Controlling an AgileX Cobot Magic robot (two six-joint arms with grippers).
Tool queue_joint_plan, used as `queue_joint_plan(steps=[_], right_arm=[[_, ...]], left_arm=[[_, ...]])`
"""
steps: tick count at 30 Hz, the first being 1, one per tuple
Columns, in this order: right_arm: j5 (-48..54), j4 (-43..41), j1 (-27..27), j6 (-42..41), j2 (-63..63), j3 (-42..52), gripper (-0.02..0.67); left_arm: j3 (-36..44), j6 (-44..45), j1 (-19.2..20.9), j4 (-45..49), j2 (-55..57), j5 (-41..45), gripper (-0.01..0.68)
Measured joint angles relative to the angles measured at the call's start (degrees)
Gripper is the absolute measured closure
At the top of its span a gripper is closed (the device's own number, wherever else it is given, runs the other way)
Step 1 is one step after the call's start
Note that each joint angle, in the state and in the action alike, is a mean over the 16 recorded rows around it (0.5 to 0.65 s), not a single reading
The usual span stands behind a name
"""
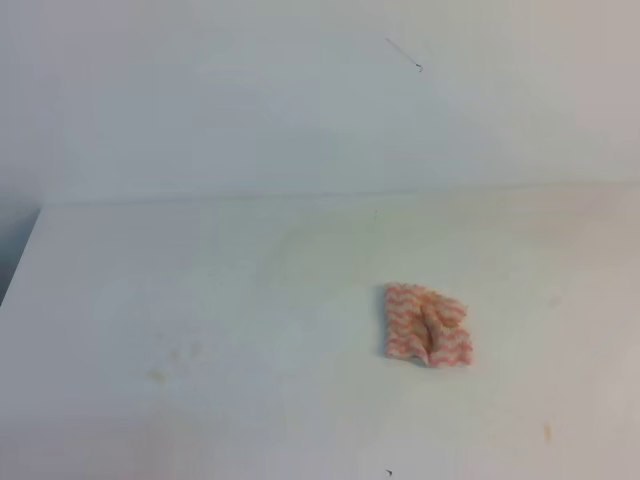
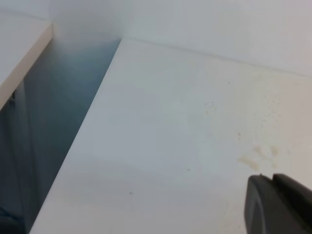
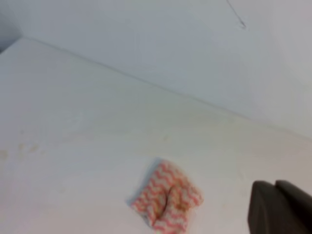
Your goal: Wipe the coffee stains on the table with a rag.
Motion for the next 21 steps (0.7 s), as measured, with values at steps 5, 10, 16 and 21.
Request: queue_joint_plan(steps=[5,10,16,21], right_arm=[[-5.06,-0.06,0.0,1.62,-15.08,15.1,0.65],[-7.9,0.07,0.0,3.42,-27.94,26.09,0.649],[-7.79,1.16,0.0,5.36,-36.91,32.11,0.649],[-6.38,0.76,0.0,6.6,-39.53,33.33,0.65]], left_arm=[[0.0,0.06,0.0,0.0,0.0,0.0,0.674],[0.0,0.11,0.0,0.0,0.0,0.0,0.674],[0.0,0.14,0.0,0.0,0.0,0.0,0.674],[0.0,0.14,0.0,0.0,0.0,0.0,0.674]])
